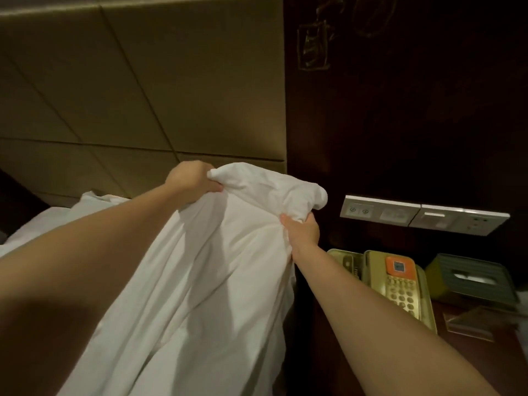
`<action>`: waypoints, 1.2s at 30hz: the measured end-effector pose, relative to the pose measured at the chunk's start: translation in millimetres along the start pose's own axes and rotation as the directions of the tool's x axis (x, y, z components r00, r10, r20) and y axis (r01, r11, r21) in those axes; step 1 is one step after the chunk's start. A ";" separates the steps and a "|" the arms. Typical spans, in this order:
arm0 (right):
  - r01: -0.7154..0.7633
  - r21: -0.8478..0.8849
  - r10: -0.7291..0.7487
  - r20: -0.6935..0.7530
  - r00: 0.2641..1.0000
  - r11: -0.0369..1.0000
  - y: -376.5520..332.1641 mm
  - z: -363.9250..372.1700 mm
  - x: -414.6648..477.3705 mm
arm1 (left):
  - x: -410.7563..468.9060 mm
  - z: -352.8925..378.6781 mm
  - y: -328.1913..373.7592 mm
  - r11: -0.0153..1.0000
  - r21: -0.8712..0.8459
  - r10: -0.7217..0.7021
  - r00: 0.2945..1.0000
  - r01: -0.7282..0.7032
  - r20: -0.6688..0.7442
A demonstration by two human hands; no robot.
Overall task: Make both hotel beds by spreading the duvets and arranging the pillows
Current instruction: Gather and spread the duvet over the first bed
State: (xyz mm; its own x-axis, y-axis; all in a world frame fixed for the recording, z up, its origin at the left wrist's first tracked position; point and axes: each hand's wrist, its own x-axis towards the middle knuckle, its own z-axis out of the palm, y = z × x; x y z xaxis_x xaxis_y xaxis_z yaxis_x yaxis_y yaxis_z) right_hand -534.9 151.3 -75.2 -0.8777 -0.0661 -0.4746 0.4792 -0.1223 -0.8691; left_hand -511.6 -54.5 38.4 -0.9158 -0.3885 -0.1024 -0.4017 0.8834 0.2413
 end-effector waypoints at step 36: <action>0.448 -0.891 -0.142 0.435 0.889 0.073 176.9 -70.5 -352.2 | -466.7 141.0 -76.2 0.952 0.199 -0.237 0.971 0.232 0.003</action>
State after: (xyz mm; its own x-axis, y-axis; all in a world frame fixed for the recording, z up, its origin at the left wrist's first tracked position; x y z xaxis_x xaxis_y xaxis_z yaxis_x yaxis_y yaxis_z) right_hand -140.9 222.7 -71.5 -0.8486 -0.4723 -0.2383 -0.3573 0.8439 -0.4002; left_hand -54.1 96.4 -68.3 -0.7943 -0.5863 -0.1592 -0.5956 0.8032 0.0136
